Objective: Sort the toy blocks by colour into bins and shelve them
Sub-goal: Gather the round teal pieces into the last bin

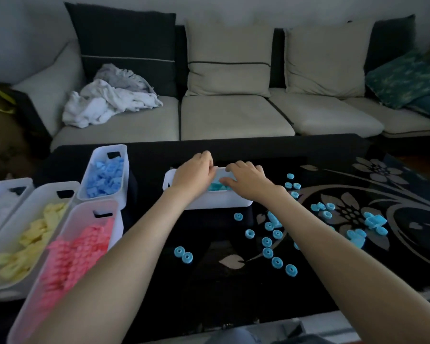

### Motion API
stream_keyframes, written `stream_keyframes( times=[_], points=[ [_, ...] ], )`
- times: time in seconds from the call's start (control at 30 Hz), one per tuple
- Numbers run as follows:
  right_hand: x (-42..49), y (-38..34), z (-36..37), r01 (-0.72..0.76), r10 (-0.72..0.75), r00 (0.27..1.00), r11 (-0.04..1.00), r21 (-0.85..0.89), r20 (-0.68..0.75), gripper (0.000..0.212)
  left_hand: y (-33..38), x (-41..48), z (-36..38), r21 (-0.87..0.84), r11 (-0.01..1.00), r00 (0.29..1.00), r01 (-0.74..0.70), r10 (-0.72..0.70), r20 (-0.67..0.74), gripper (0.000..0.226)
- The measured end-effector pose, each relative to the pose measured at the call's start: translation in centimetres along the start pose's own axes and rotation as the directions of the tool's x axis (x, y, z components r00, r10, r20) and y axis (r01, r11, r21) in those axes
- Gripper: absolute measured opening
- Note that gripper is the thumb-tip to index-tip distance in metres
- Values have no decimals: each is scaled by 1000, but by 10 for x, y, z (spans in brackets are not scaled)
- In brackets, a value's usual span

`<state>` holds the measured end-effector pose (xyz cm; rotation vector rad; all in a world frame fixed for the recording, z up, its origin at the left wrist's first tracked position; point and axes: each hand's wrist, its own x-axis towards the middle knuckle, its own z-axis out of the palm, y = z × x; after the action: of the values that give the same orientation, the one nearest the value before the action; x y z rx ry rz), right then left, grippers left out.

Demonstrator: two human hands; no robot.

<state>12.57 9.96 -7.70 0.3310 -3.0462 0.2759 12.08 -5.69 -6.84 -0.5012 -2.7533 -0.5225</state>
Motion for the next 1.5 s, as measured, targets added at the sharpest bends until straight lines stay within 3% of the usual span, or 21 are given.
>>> stream_keyframes(
  times=[0.23, 0.3, 0.4, 0.5, 0.57, 0.63, 0.83, 1.2, 1.33, 1.5],
  points=[
    [-34, 1, 7, 114, -98, 978, 990, 79, -185, 31, -5, 8, 25, -216, 975, 975, 58, -9, 223, 15],
    [-48, -13, 6, 192, -165, 971, 970, 151, -173, 20, -7, 7, 25, -254, 964, 960, 82, -8, 281, 13],
    [-66, -43, 13, 278, -301, 952, 923, 267, 52, 21, -12, 0, 17, -234, 970, 967, 60, 1, 254, 18],
    [-74, -71, 31, 316, -405, 860, 900, 301, 309, 54, -24, -9, 2, -118, 992, 984, 40, -18, 179, 21],
    [-74, -87, 41, 363, -446, 802, 892, 268, 397, 62, -34, -16, -8, -119, 991, 986, 54, -35, 162, 25],
    [-73, -101, 45, 422, -463, 782, 886, 193, 418, 55, -40, -25, -19, -141, 987, 983, 73, -47, 176, 23],
    [-74, -106, 48, 420, -452, 833, 892, 166, 320, 17, -40, -36, -22, -219, 969, 984, 116, -82, 156, 12],
    [-72, -74, 48, 300, -308, 933, 951, 69, 185, 16, -35, -41, -11, -201, 972, 992, 122, -117, 40, 19],
    [-66, -63, 45, 270, -269, 945, 963, 19, 187, 11, -34, -50, -13, -188, 978, 989, 86, -61, 137, 22],
    [-51, -55, 19, 199, -221, 966, 966, 164, 130, 12, -40, -56, -17, -157, 985, 977, 76, -42, 208, 21]
  ],
)
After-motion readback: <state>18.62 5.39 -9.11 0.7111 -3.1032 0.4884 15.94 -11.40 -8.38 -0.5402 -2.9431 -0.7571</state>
